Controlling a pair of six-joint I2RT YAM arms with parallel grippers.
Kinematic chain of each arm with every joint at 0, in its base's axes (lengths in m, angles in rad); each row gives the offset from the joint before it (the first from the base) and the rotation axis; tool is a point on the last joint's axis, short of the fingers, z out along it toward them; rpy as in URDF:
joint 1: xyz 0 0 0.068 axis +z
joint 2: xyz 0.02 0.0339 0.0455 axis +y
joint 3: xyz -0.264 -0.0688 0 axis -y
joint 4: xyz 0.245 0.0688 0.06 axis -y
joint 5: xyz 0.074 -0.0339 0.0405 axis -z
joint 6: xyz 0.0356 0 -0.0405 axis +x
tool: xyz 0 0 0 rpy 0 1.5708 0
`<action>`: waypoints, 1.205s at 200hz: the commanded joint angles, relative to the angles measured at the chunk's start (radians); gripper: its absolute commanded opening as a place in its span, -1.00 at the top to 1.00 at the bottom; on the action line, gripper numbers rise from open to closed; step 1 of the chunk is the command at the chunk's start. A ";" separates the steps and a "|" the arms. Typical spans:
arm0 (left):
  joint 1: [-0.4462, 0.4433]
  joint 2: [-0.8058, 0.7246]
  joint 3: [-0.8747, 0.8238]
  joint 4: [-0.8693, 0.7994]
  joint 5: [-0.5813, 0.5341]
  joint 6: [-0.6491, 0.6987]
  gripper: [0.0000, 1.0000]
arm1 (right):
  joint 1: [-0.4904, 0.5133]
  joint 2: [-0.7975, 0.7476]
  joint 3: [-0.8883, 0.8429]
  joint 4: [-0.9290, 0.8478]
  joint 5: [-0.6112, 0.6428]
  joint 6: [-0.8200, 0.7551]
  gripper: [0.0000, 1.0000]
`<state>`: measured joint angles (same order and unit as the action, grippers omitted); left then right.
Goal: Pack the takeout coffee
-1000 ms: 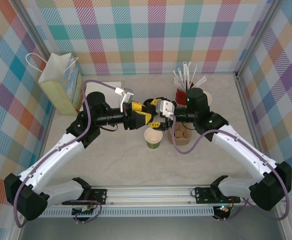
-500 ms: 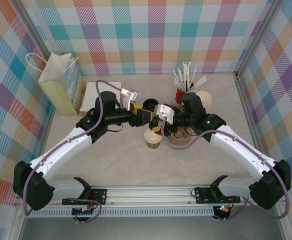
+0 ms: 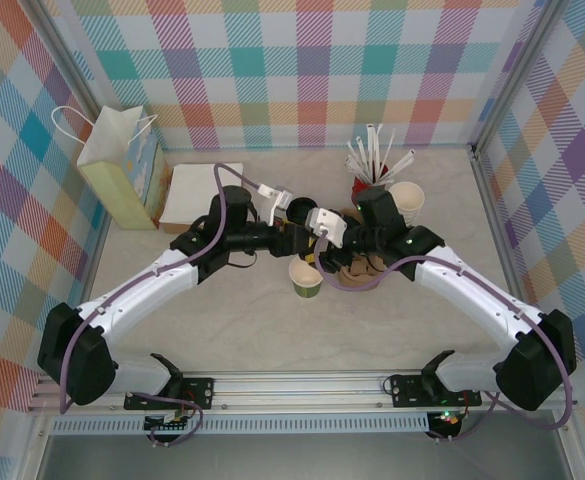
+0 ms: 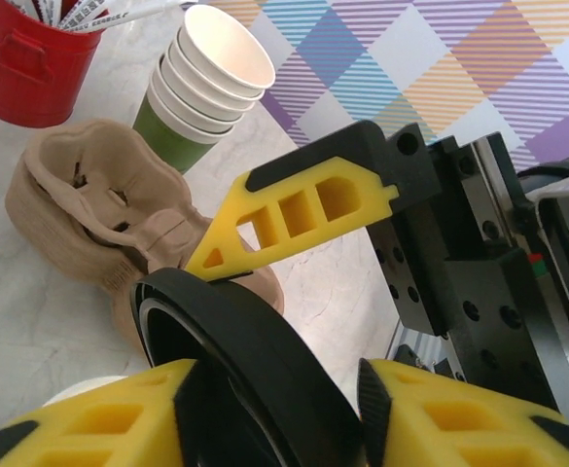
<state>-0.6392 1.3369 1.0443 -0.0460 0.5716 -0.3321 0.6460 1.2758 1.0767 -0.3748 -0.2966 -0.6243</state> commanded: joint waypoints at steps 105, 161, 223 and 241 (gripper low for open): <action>-0.004 -0.030 -0.001 0.065 0.044 -0.045 0.95 | -0.065 -0.167 -0.181 0.163 -0.136 0.001 -0.72; 0.056 -0.084 -0.029 0.176 0.189 -0.149 1.00 | -0.145 -0.299 -0.384 0.479 -0.310 0.006 -0.93; 0.061 -0.103 -0.016 0.158 0.258 -0.183 1.00 | -0.131 -0.212 -0.347 0.726 -0.312 0.038 -1.00; 0.061 -0.105 -0.018 0.168 0.261 -0.194 1.00 | -0.113 -0.185 -0.317 0.732 -0.311 0.031 -1.00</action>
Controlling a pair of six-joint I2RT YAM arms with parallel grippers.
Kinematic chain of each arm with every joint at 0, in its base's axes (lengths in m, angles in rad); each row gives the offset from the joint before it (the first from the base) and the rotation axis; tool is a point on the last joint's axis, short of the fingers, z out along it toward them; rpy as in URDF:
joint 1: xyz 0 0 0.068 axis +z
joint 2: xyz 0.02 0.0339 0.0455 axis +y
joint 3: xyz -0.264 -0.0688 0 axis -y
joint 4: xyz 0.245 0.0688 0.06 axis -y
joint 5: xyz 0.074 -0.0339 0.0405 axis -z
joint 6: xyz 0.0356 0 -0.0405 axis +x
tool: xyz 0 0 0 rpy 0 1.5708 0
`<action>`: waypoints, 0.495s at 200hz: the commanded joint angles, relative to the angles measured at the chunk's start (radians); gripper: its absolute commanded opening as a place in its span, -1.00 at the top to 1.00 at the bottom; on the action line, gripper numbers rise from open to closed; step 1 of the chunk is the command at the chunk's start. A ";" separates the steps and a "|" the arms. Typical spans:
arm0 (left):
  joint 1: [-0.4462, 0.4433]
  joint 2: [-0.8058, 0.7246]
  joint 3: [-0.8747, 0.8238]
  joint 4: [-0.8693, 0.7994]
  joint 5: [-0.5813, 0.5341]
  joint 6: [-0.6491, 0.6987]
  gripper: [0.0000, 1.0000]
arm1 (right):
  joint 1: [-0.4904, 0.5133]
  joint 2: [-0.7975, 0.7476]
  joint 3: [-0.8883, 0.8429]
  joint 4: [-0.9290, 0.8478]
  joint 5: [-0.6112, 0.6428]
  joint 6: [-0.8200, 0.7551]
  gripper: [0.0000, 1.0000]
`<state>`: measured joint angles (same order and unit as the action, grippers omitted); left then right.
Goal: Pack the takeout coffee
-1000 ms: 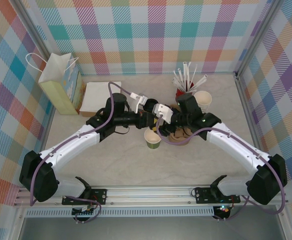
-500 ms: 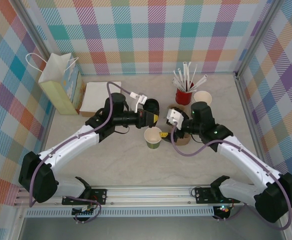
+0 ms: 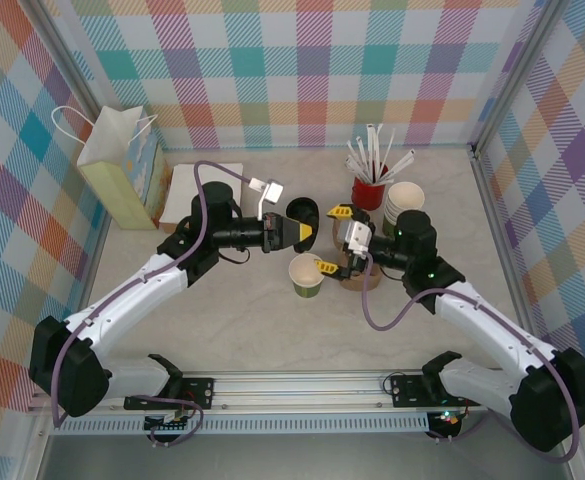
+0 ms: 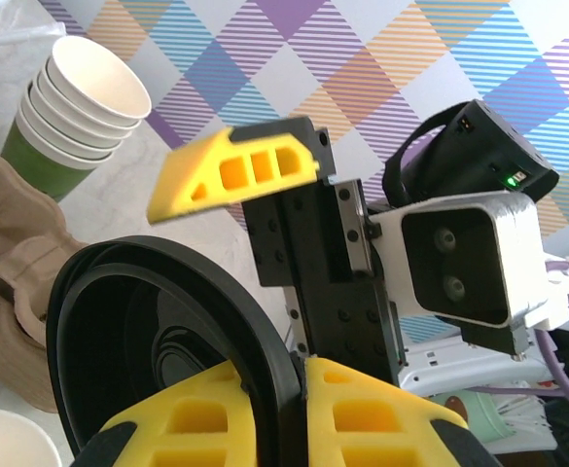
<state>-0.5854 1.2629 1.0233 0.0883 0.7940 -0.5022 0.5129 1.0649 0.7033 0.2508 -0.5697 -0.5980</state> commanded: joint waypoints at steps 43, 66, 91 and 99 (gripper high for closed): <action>0.007 -0.026 0.011 0.053 0.045 -0.045 1.00 | 0.046 0.053 0.072 0.121 -0.029 0.016 -0.95; 0.007 -0.026 0.014 0.051 0.039 -0.044 1.00 | 0.056 0.051 0.062 0.128 -0.016 0.028 -0.90; 0.007 -0.019 0.014 0.055 0.033 -0.046 1.00 | 0.061 0.052 0.065 0.108 -0.013 0.030 -0.82; 0.007 -0.016 0.014 0.061 0.030 -0.049 1.00 | 0.061 0.052 0.065 0.108 -0.010 0.031 -0.82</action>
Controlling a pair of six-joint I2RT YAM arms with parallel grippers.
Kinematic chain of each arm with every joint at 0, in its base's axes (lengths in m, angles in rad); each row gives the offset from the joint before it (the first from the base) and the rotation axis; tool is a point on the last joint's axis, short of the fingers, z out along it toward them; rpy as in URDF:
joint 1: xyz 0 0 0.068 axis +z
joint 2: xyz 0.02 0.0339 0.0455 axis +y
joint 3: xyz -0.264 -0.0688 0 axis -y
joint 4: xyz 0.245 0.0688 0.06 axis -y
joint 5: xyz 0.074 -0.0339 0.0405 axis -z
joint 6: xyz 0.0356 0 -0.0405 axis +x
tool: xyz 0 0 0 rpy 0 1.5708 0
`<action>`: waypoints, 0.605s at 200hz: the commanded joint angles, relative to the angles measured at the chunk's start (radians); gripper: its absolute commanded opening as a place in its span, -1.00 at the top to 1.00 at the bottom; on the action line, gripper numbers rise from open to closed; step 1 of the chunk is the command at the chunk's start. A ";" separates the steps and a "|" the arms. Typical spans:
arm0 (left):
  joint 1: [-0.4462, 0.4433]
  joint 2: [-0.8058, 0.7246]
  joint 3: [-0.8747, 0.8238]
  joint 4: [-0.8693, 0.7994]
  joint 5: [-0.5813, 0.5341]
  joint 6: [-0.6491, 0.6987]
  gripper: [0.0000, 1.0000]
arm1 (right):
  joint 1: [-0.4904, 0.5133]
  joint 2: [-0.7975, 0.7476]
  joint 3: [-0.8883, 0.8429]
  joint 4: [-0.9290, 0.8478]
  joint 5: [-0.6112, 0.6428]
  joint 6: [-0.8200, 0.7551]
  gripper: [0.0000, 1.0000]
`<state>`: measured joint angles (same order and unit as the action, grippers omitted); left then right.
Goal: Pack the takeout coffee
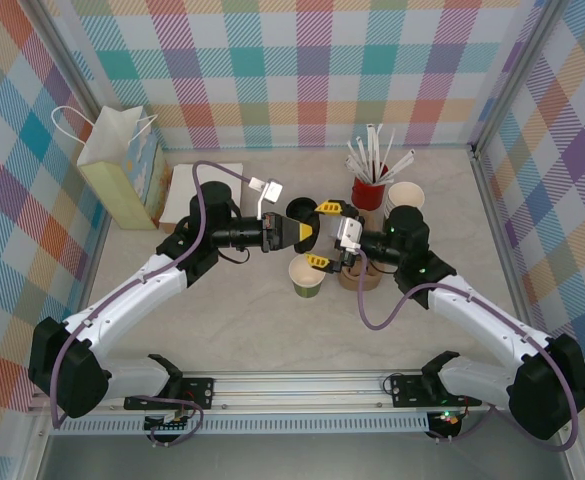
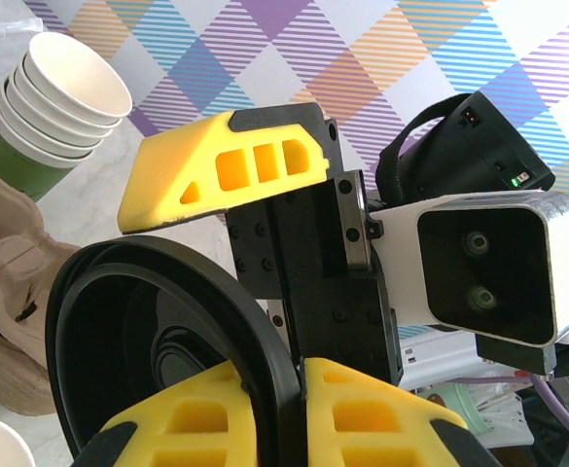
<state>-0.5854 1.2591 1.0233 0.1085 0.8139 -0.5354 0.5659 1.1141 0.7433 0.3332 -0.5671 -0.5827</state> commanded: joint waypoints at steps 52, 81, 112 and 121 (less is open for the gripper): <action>0.007 -0.005 0.008 0.091 0.000 -0.051 1.00 | 0.018 0.010 0.021 0.031 0.001 0.020 -0.80; 0.007 -0.009 0.009 0.093 0.006 -0.058 1.00 | 0.022 0.022 0.028 0.044 0.006 0.023 -0.79; 0.007 -0.010 0.009 0.095 0.010 -0.063 1.00 | 0.024 0.034 0.037 0.055 0.009 0.023 -0.77; 0.007 -0.009 0.009 0.094 0.011 -0.062 1.00 | 0.023 0.037 0.040 0.053 0.008 0.023 -0.77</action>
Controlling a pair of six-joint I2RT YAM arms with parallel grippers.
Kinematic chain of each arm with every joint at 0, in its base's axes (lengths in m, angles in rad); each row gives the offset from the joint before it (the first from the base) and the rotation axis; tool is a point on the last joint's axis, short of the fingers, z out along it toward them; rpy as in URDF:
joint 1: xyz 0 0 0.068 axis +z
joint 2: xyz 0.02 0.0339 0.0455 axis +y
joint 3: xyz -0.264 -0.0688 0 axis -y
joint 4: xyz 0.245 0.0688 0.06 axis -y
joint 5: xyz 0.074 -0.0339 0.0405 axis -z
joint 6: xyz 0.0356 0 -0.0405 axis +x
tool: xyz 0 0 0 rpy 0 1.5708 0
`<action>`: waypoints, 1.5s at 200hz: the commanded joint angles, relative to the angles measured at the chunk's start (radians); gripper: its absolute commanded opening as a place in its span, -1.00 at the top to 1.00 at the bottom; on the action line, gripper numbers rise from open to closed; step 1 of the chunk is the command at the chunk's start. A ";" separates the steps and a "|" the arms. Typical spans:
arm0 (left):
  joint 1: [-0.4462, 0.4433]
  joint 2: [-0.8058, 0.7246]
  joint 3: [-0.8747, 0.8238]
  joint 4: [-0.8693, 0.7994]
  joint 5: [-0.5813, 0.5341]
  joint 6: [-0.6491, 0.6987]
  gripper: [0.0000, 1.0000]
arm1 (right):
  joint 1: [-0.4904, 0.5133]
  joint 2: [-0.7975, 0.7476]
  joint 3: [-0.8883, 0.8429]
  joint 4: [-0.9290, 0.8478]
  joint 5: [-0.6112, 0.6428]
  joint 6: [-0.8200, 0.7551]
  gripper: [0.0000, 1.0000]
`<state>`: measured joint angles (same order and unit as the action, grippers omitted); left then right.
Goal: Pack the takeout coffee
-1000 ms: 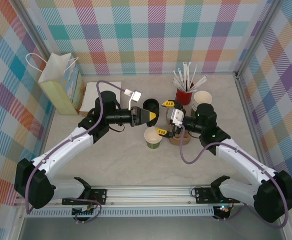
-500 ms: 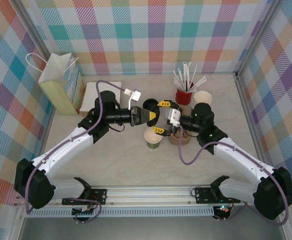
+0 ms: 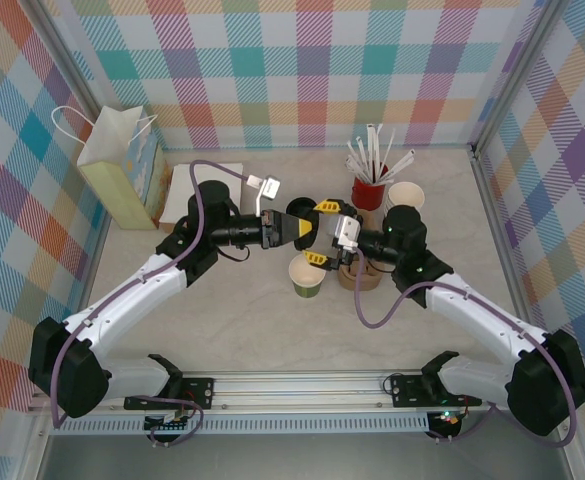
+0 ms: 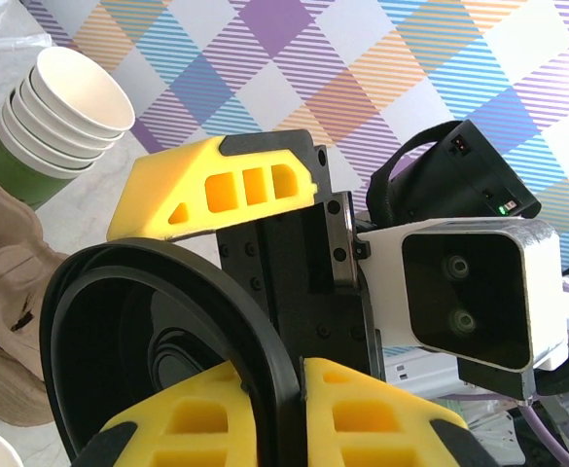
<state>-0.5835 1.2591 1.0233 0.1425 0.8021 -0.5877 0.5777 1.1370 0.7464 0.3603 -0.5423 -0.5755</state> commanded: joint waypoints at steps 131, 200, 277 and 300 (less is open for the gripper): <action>0.005 0.004 0.008 0.058 0.051 -0.014 1.00 | 0.011 0.040 0.110 -0.020 -0.074 0.006 -0.73; 0.005 -0.004 -0.010 0.047 0.011 0.003 0.65 | 0.011 0.003 0.098 -0.113 -0.014 0.000 -0.58; 0.037 -0.123 -0.042 -0.176 -0.169 0.142 -0.41 | 0.011 -0.054 0.190 -0.592 0.142 0.016 -0.59; 0.040 -0.203 -0.042 -0.352 -0.336 0.248 -0.47 | 0.013 -0.038 0.270 -0.787 0.197 0.091 -0.58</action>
<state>-0.5564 1.1530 0.9844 -0.0116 0.6537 -0.4770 0.5835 1.1049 0.9234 -0.1581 -0.4171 -0.5606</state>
